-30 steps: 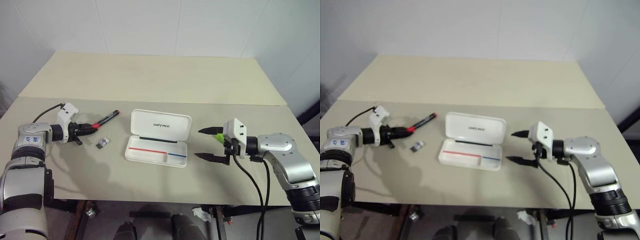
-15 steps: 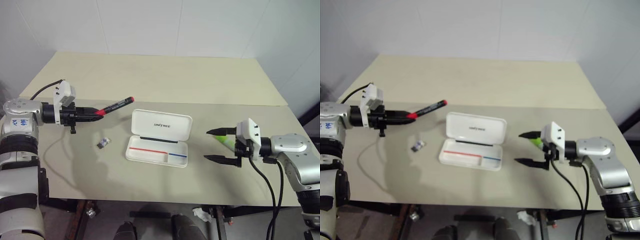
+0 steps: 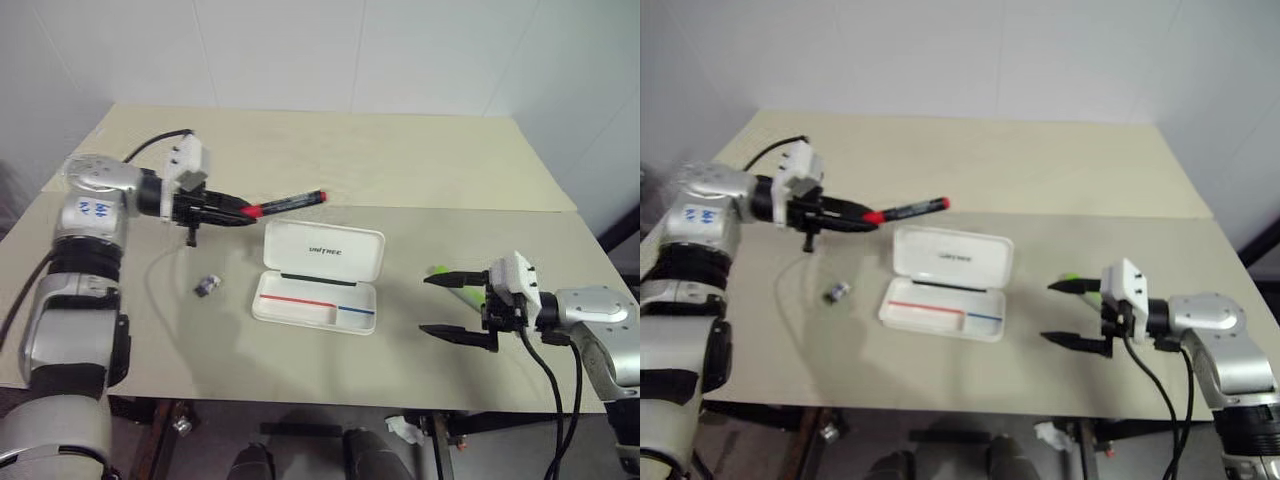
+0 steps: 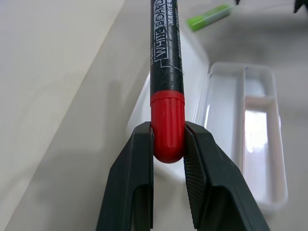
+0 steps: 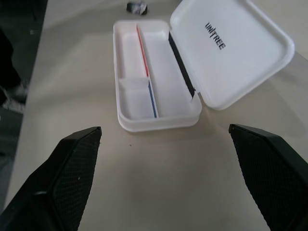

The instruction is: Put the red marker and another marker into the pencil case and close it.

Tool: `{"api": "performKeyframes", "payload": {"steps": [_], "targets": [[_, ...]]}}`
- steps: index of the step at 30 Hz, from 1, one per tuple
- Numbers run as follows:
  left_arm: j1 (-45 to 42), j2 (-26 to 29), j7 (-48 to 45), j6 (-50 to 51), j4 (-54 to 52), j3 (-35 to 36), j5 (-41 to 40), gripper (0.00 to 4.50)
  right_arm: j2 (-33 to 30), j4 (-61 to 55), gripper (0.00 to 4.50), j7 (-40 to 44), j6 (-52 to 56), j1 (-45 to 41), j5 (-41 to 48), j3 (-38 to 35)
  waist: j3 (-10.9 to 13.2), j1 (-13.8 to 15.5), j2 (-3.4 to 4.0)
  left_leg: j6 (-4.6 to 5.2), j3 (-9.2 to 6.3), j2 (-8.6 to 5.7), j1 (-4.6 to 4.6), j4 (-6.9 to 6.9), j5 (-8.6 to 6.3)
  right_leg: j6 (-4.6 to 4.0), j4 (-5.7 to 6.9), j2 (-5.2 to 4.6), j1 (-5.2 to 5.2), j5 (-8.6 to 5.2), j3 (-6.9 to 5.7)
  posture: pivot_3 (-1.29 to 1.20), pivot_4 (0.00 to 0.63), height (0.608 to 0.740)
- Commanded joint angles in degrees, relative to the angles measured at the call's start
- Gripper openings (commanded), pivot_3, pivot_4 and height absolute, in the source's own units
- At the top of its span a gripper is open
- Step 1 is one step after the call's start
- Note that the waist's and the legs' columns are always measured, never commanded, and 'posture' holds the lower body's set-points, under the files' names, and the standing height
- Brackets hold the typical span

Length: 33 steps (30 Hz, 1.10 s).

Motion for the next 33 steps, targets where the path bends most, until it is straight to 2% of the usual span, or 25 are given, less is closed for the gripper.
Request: {"api": "performKeyframes", "payload": {"steps": [1, 4, 12, 20, 26, 33], "targets": [[-3.22, -3.11, -6.03, -1.60, 0.14, -1.79, -0.64, 0.52, 1.37, -1.81, 4.50, -1.43, 1.28, 1.03, 5.18, -4.87, 0.01, 0.00, -0.01, 0.00, -0.02, 0.00, -0.01, 0.00, 0.00, 0.02, -0.02, 0.00, 0.01, 0.01, 0.00, 0.00, 0.150, 0.740], [-3.11, -6.04, -6.44, -2.10, -0.30, -4.86, -0.92, 0.52, 3.05, -3.25, 4.50, -2.52, 1.03, 2.12, 7.63, -6.84, 0.01, -0.38, -0.01, 0.00, -0.04, -0.01, 0.02, -0.03, 0.00, 0.03, -0.05, 0.00, 0.04, 0.01, 0.01, 0.00, 0.150, 0.740], [-2.34, -10.39, -5.18, -2.79, 1.08, -8.76, 1.74, 0.52, 2.77, -5.93, 4.50, -5.75, 0.52, 5.47, 6.13, -7.44, 0.02, -0.28, 0.00, 0.02, -0.07, -0.02, 0.04, 0.01, 0.01, 0.03, -0.02, 0.04, 0.07, 0.02, 0.04, 0.00, 0.150, 0.740], [2.16, -8.37, -1.61, 0.25, -5.65, -14.27, 7.81, 0.52, 2.65, -8.76, 4.50, -8.36, 0.88, 8.57, 6.15, -8.40, 0.03, -0.21, 0.01, 0.02, -0.09, -0.02, 0.04, -0.03, 0.01, 0.04, -0.05, 0.05, 0.08, 0.01, 0.04, 0.00, 0.150, 0.740], [7.28, -7.40, -0.32, 3.85, -14.15, -13.92, 7.31, 0.52, 2.42, -8.94, 4.50, -9.11, 1.03, 8.51, 6.11, -7.99, 0.02, -0.12, 0.01, 0.02, -0.10, -0.02, 0.05, -0.01, 0.01, 0.04, -0.04, 0.05, 0.11, 0.01, 0.05, 0.00, 0.150, 0.740], [9.29, -6.49, 2.58, 6.53, -16.98, -13.75, 8.24, 0.52, 2.43, -8.06, 4.50, -9.22, 1.16, 7.07, 5.74, -6.97, 0.02, -0.12, 0.01, 0.03, -0.11, -0.02, 0.06, 0.01, 0.01, 0.04, -0.04, 0.05, 0.13, 0.01, 0.05, 0.00, 0.150, 0.740]]}}
